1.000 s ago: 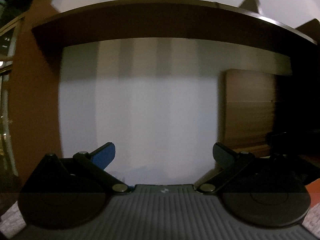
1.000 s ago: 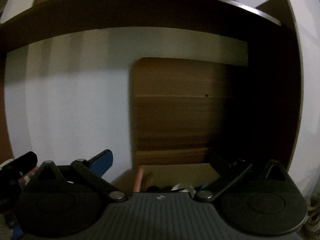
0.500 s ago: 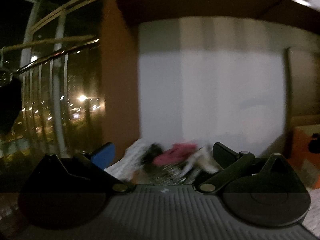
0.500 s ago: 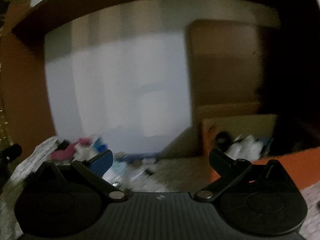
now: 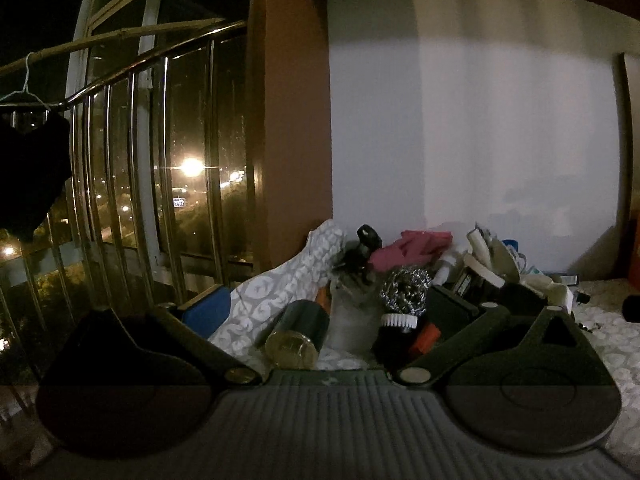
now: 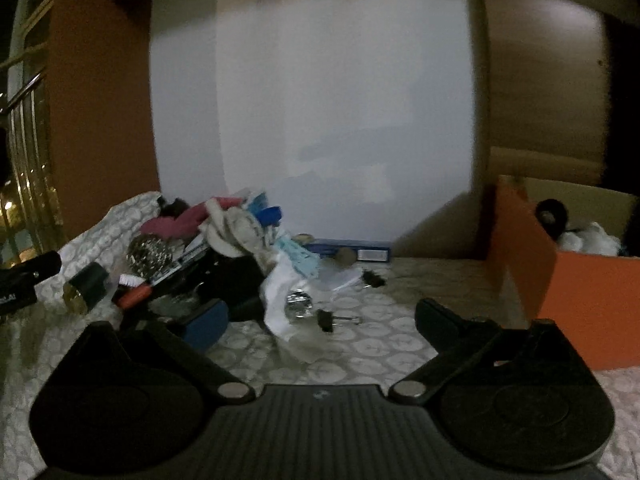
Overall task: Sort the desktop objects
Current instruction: 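Withdraw both tools from the orange box back toward the cluttered table, then grasp the round metal grater with the left tool while the right tool reaches toward the silver knob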
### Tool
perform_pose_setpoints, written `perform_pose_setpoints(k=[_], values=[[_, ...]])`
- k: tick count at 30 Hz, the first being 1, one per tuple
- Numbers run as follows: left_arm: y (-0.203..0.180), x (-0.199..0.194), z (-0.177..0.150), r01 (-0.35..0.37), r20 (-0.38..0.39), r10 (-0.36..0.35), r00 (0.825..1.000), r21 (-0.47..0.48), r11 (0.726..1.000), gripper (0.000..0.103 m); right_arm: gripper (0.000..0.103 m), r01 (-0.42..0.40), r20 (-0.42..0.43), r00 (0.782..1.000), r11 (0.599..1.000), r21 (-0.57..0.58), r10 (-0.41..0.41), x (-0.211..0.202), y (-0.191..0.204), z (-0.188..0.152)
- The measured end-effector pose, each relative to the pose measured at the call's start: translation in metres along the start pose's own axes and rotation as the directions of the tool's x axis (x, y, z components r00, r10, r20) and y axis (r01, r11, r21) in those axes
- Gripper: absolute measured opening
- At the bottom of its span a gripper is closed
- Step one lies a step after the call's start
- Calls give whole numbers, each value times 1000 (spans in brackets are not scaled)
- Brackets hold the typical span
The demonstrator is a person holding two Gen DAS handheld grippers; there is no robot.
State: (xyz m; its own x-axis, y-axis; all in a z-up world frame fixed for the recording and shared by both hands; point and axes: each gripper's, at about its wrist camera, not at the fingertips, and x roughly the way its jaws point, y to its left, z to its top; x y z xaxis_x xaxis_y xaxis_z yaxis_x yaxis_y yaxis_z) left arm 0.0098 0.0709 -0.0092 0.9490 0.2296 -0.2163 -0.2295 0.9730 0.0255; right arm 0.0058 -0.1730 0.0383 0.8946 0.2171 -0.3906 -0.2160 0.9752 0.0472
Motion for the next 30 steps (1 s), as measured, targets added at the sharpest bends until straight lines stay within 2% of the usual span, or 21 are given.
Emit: perform_pose_setpoints(k=[2, 4, 5, 7, 9, 17, 23, 26, 30], values=[[4, 3, -2, 4, -6, -4, 1000, -3, 1000, 103, 90, -16, -8, 1000, 999, -33, 16, 8, 3, 1], [7, 4, -6, 11, -12, -11, 1000, -2, 1000, 103, 76, -28, -27, 999, 996, -83, 26, 20, 5, 4], [7, 4, -7, 16, -14, -16, 1000, 2, 1000, 103, 73, -36, -42, 999, 994, -105, 32, 28, 4, 5], [7, 7, -7, 26, -20, -25, 999, 9, 1000, 103, 46, -48, -90, 995, 991, -126, 37, 45, 0, 8], [7, 11, -7, 32, -27, -32, 999, 11, 999, 103, 38, -61, -133, 990, 987, -149, 41, 61, -4, 8], [3, 27, -10, 30, -60, -29, 998, 12, 999, 103, 36, -138, -173, 980, 967, -216, 101, 89, 6, 3], [1, 34, -12, 38, -91, -37, 995, 17, 999, 103, 36, -147, -183, 977, 964, -220, 107, 100, 7, 3], [0, 38, -13, 40, -103, -37, 994, 22, 999, 103, 25, -162, -188, 974, 964, -212, 122, 102, 7, 2], [0, 48, -9, 9, -120, -7, 993, 18, 1000, 103, 23, -163, -189, 974, 965, -207, 124, 103, 7, 0]])
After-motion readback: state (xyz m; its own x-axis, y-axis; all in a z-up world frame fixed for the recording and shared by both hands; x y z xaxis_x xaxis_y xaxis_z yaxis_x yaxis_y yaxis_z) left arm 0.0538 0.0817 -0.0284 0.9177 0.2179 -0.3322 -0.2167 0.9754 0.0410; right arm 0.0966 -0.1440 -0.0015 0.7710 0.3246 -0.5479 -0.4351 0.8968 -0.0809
